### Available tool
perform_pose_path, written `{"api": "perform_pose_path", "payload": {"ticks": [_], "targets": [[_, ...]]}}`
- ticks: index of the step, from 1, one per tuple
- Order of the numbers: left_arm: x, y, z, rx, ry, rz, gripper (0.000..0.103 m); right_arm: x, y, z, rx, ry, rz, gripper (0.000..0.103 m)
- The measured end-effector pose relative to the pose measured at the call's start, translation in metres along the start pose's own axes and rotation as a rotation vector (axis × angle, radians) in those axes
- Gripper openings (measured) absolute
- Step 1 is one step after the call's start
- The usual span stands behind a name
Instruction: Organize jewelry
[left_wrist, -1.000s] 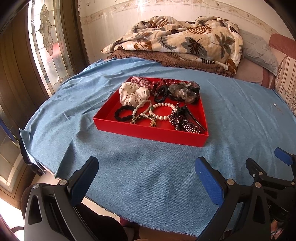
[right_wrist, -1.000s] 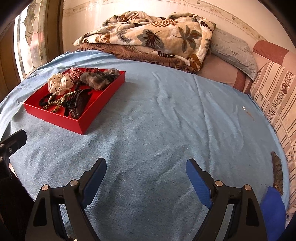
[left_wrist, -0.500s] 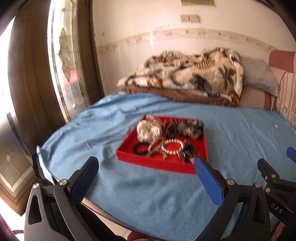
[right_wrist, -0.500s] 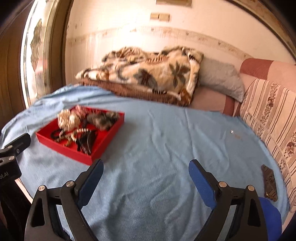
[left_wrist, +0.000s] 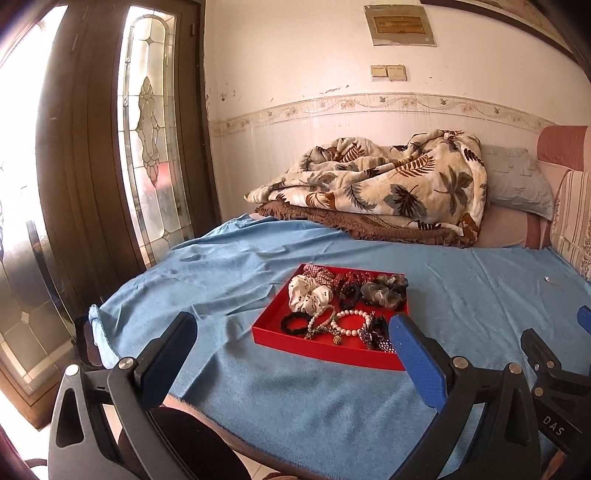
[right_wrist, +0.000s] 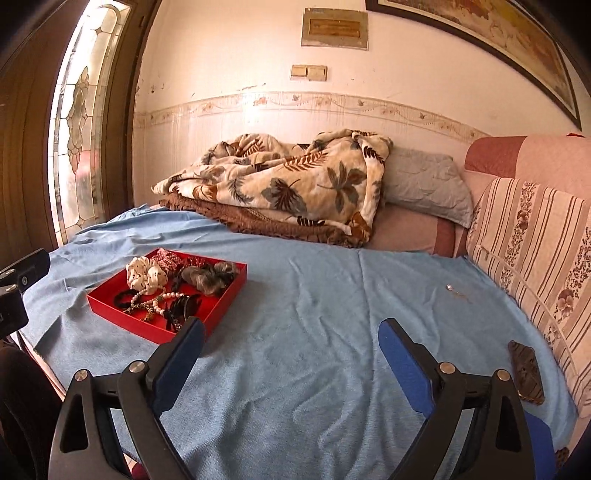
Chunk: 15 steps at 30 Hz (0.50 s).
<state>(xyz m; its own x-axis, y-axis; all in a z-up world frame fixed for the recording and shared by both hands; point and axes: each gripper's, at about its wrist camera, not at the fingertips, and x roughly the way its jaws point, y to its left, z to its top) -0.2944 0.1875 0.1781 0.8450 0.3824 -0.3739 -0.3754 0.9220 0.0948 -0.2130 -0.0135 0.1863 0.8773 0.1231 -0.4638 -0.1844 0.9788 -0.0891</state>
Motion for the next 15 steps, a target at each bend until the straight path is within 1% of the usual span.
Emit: {"api": "perform_pose_path", "payload": {"ticks": [7,15], "targets": [[0.012,0.002,-0.005,-0.011,0.063,-0.014,0.103,0.002,0.006,-0.005,-0.015,0.019,0.020,0.099],[0.038,-0.001,-0.014,-0.016,0.152,-0.008,0.103,0.019,0.009,-0.014,-0.024,0.081,0.052,0.099]]}}
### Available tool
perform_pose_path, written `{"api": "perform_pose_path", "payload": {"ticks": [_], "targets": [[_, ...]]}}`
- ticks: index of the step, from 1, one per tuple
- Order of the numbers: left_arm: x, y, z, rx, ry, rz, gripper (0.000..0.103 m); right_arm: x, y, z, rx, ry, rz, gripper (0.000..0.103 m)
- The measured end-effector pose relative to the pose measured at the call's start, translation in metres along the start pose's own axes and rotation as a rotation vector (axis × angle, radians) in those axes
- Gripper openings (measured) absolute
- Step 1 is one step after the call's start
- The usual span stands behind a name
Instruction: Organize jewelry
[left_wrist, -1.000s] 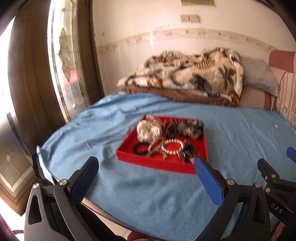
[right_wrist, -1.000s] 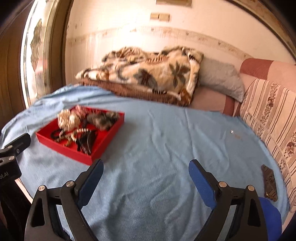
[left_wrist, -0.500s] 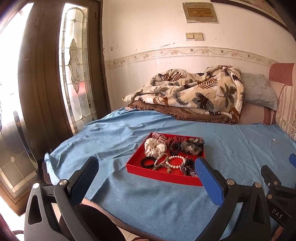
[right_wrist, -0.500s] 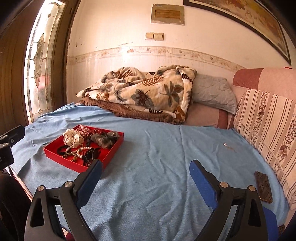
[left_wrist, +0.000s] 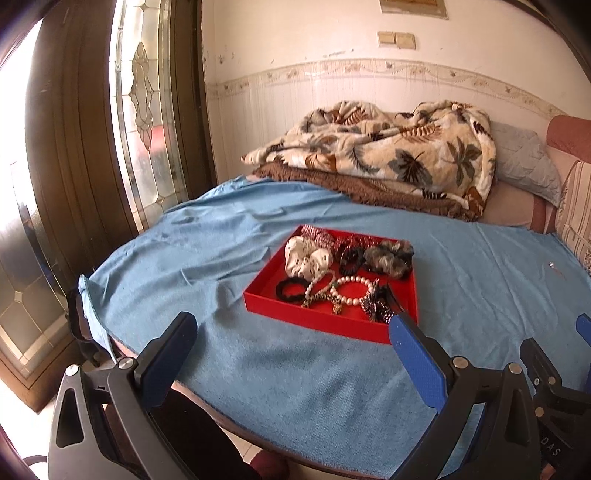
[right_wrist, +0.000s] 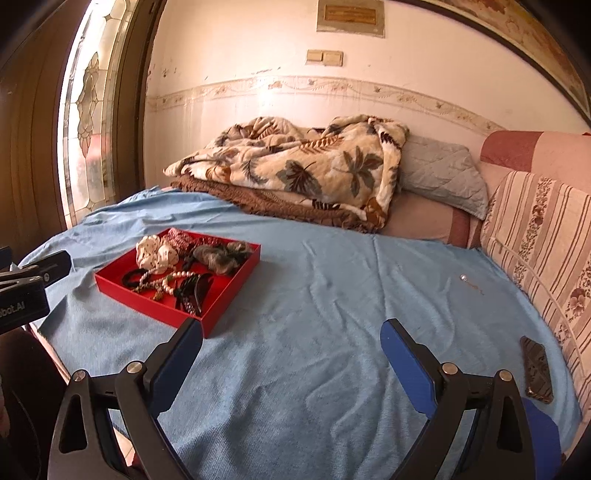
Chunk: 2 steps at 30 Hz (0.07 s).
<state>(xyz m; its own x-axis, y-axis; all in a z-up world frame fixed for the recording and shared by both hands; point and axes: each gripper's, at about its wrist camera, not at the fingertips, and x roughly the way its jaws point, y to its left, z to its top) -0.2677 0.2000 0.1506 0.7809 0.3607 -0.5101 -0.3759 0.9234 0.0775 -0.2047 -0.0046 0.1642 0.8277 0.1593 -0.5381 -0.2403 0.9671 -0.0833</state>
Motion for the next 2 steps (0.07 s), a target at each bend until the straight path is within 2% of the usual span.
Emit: {"api": "perform_pose_path", "payload": {"ticks": [2], "targets": [[0.0055,-0.0025,-0.0005,0.005,0.015,-0.002,0.103,0.0059,-0.0008,-0.0019,0.003,0.018,0.006,0.099]]}}
